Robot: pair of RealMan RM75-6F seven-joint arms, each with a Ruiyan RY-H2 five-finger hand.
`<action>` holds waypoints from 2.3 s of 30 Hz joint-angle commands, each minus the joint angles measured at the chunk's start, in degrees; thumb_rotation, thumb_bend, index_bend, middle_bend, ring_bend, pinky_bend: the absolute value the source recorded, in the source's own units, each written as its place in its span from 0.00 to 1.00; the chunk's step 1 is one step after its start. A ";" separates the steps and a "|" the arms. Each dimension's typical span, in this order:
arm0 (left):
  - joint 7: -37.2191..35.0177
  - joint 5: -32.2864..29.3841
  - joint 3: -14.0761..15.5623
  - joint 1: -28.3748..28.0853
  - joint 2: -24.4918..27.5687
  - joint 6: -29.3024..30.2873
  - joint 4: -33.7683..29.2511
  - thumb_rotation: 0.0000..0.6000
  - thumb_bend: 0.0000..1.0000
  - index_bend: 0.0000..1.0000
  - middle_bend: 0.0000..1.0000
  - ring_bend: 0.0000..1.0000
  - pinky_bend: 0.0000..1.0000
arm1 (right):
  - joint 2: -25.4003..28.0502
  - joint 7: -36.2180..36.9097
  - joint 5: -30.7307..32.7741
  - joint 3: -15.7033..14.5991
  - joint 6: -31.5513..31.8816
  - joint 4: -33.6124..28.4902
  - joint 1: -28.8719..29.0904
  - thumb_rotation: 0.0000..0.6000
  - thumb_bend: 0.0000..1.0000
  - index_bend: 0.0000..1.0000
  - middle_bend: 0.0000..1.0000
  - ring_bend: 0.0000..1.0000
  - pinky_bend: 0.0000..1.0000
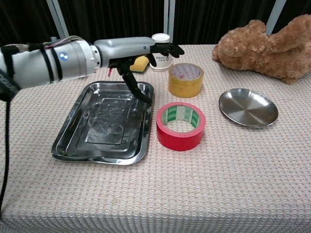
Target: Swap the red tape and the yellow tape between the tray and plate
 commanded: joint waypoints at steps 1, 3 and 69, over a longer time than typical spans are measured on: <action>9.25 -2.34 2.23 4.98 9.24 2.31 -15.40 1.00 0.06 0.01 0.06 0.04 0.18 | 0.14 -0.10 -0.25 0.02 -0.04 -0.22 0.00 1.00 0.06 0.00 0.00 0.00 0.00; 11.28 -1.28 2.66 4.83 9.48 2.22 -17.55 1.00 0.06 0.01 0.06 0.04 0.18 | 0.33 -0.31 -0.42 0.08 0.15 -0.53 -0.08 1.00 0.06 0.00 0.00 0.00 0.00; 27.60 5.59 2.85 -9.46 -1.67 -8.15 -4.47 1.00 0.24 0.31 0.29 0.15 0.21 | -0.94 1.34 1.79 -0.31 -5.44 2.06 0.33 1.00 0.05 0.00 0.00 0.00 0.00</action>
